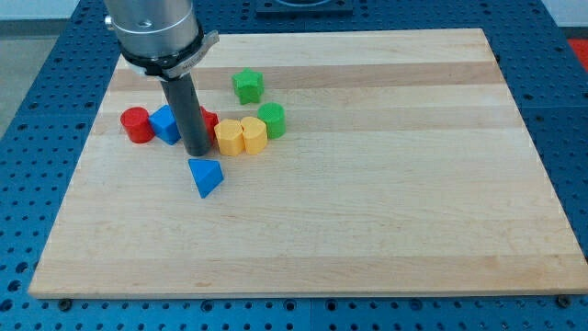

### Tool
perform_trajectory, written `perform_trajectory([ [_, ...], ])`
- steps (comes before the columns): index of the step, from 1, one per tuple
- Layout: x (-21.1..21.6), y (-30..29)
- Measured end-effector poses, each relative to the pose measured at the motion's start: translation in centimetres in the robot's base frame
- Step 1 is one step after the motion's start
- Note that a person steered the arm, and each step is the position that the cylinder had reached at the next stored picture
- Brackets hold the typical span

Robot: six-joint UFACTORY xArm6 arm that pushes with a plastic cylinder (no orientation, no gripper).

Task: Nudge the yellow hexagon and yellow heart up a bit

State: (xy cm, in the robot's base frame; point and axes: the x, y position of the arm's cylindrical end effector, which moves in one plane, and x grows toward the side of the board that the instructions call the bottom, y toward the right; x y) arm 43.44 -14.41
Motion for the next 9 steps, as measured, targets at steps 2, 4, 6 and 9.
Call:
perform_trajectory([
  [2,-0.3,0.0],
  [4,1.8,1.0],
  [6,2.0,6.4],
  [9,2.0,3.7],
])
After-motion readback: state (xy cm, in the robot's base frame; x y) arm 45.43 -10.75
